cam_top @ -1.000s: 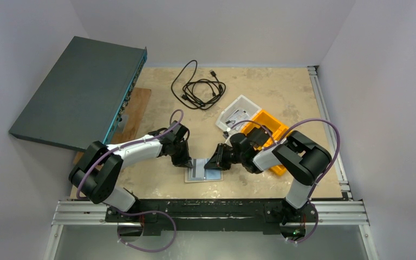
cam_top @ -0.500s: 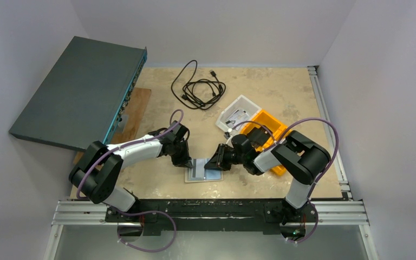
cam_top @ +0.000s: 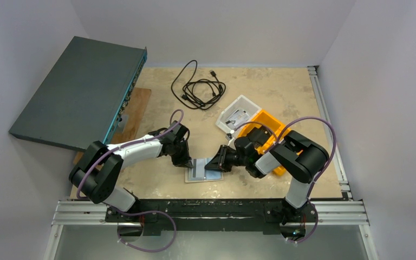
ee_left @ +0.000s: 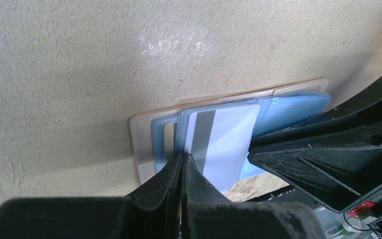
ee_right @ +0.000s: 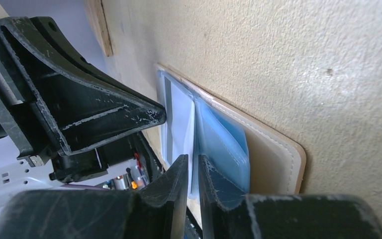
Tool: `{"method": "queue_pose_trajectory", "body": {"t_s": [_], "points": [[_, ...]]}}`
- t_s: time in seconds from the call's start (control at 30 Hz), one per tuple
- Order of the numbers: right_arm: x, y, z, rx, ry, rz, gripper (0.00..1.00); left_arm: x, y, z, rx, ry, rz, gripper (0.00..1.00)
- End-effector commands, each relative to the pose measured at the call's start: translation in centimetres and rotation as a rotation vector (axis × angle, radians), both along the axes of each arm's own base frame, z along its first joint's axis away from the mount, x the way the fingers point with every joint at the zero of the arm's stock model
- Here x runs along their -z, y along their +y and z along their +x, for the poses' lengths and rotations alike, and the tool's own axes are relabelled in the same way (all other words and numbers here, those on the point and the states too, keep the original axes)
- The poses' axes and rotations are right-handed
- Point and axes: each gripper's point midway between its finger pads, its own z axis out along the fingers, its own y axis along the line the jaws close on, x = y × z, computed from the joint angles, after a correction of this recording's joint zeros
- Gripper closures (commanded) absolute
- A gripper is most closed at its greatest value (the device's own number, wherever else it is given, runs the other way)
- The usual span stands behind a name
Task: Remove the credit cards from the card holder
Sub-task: Remove the credit card from the card holder.
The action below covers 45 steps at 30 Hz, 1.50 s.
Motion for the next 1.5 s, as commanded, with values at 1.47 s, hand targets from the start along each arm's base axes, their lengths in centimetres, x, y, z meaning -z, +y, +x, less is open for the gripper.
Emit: {"method": "queue_pose_trajectory", "body": {"t_s": [1.47], "points": [[0.8, -1.5, 0.8, 0.042, -0.038, -0.129, 1.00, 4.4, 5.2, -2.5, -0.017, 0.083, 0.260, 1.00]]}}
